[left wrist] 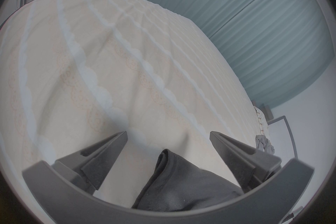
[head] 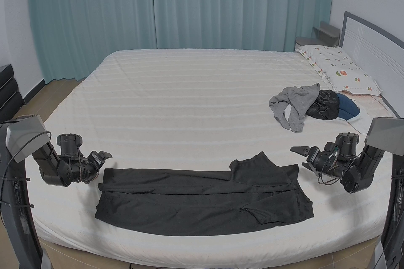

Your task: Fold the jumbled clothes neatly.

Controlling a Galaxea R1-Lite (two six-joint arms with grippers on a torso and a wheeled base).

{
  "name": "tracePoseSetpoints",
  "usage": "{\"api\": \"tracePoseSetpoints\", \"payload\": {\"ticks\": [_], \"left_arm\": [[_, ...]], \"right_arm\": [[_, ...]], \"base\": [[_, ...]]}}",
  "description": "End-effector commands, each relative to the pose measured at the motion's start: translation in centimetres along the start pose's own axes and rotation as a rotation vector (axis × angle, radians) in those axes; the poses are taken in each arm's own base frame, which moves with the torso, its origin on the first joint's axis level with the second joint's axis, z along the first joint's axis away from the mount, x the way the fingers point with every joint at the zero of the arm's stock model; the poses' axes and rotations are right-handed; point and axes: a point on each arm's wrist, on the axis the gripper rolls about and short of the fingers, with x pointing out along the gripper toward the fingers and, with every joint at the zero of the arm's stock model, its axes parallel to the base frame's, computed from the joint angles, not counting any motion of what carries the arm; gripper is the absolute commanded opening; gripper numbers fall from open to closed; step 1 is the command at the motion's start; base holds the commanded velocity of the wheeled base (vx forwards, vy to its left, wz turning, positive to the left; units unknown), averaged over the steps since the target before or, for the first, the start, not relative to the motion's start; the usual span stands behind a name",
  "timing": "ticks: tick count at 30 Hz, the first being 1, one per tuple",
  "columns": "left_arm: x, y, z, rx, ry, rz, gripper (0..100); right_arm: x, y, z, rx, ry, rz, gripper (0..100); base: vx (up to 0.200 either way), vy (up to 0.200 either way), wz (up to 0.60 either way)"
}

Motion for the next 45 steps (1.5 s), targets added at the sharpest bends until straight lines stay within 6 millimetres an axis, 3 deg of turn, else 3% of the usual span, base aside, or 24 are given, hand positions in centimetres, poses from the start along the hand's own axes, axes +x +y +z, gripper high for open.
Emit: {"api": "tracePoseSetpoints", "payload": {"ticks": [1,4,8,21,22,31,40,45], "left_arm": [[-0.2,0.0,0.3,-0.026,-0.005,-0.007,100],[-0.2,-0.1,0.4,-0.040,-0.009,-0.010,100],[-0.2,-0.1,0.4,-0.040,-0.009,-0.010,100],[-0.2,-0.1,0.4,-0.040,-0.009,-0.010,100],[-0.2,-0.1,0.4,-0.040,-0.009,-0.010,100],[-0.2,0.0,0.3,-0.041,-0.005,-0.007,100],[-0.2,0.0,0.3,-0.041,-0.004,-0.006,100],[-0.3,0.1,0.2,-0.039,-0.002,-0.002,100]], "right_arm": [[-0.6,3.5,-0.8,-0.045,0.041,0.065,100],[0.0,3.8,-2.0,-0.063,0.089,0.059,100],[1.0,2.3,-3.4,-0.138,0.152,0.019,100],[1.9,0.6,-4.3,-0.184,0.191,-0.012,100],[2.0,0.5,-4.2,-0.190,0.193,-0.014,0],[1.9,1.6,-3.5,-0.235,0.172,0.011,0],[-1.1,2.7,-4.1,-0.237,0.181,0.011,0],[-2.2,2.2,-4.8,-0.228,0.204,0.001,0]], "base": [[0.000,0.000,0.00],[0.000,0.000,0.00],[0.000,0.000,0.00],[0.000,0.000,0.00],[0.000,0.000,0.00],[0.000,0.000,0.00],[0.000,0.000,0.00],[0.000,0.000,0.00]]}}
